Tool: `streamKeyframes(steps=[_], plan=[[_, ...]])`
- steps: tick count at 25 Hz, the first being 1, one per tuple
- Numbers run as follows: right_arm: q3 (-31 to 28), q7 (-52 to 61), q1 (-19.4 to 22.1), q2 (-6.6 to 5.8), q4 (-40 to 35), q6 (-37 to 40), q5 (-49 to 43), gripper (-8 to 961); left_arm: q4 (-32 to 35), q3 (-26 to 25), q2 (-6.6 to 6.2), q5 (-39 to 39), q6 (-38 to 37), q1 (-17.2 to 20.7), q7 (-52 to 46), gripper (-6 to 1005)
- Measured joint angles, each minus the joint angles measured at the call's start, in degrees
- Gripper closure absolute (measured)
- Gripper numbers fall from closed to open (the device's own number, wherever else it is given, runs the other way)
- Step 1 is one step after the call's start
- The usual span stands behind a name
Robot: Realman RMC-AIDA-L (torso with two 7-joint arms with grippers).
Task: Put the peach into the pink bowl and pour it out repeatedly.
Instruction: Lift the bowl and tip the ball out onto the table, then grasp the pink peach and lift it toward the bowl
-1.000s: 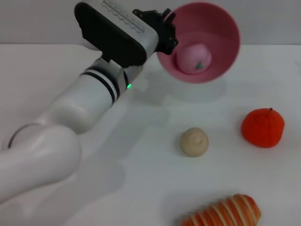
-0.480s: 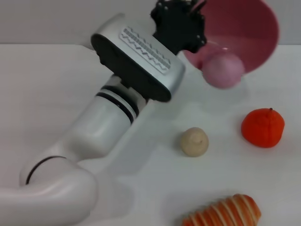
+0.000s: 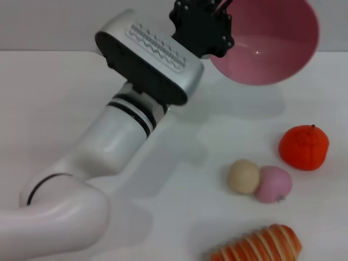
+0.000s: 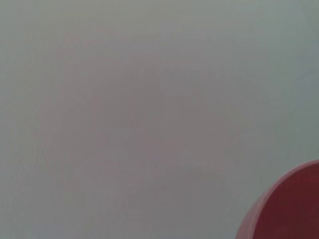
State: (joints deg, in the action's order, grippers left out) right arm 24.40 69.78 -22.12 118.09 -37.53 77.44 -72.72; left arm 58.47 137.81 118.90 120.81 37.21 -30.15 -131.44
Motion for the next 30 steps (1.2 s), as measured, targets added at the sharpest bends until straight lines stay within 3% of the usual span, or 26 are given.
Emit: streamKeyframes(steps=[5, 10, 11, 12, 18, 24, 25, 26, 30], plan=[[2.1, 0.3, -0.1, -0.08, -0.4, 0.0, -0.2, 425, 0.4, -4.6, -0.24, -0.2, -5.3, -0.5, -3.9, 956], [8.7, 4.9, 1.0, -0.28, -5.1, 0.0, -1.7, 429, 1.2, -15.1, -0.40, -0.4, -18.5, -1.8, -6.5, 956], [10.0, 7.2, 1.4, -0.19, -7.4, 0.3, -3.0, 430, 1.3, -19.5, -0.44, -0.6, -24.6, -2.6, -7.5, 956], [11.0, 10.0, 1.7, -0.09, -10.1, 0.9, -4.7, 430, 1.3, -19.5, -0.44, -0.6, -24.6, -2.6, -7.5, 956], [12.4, 29.3, 2.8, 0.17, -27.9, 13.9, -14.8, 434, 0.6, -33.0, -0.71, -0.7, -40.7, -4.8, -9.5, 956], [12.9, 42.2, 2.2, 0.24, -43.6, 29.2, -18.3, 438, 0.4, -39.2, -0.91, -0.3, -46.6, -4.9, -9.2, 956], [13.3, 48.0, 0.7, 0.13, -48.4, 32.1, -23.6, 439, 0.3, -39.7, -0.92, -0.3, -46.9, -4.9, -9.2, 956], [13.3, 48.0, 0.7, 0.13, -48.4, 32.1, -23.6, 440, 0.3, -40.1, -0.92, -0.3, -47.2, -4.9, -9.2, 956], [17.3, 56.4, -3.2, 0.08, -53.0, 33.2, -39.8, 442, 0.2, -40.5, -0.94, -0.3, -47.6, -4.6, -9.1, 956]])
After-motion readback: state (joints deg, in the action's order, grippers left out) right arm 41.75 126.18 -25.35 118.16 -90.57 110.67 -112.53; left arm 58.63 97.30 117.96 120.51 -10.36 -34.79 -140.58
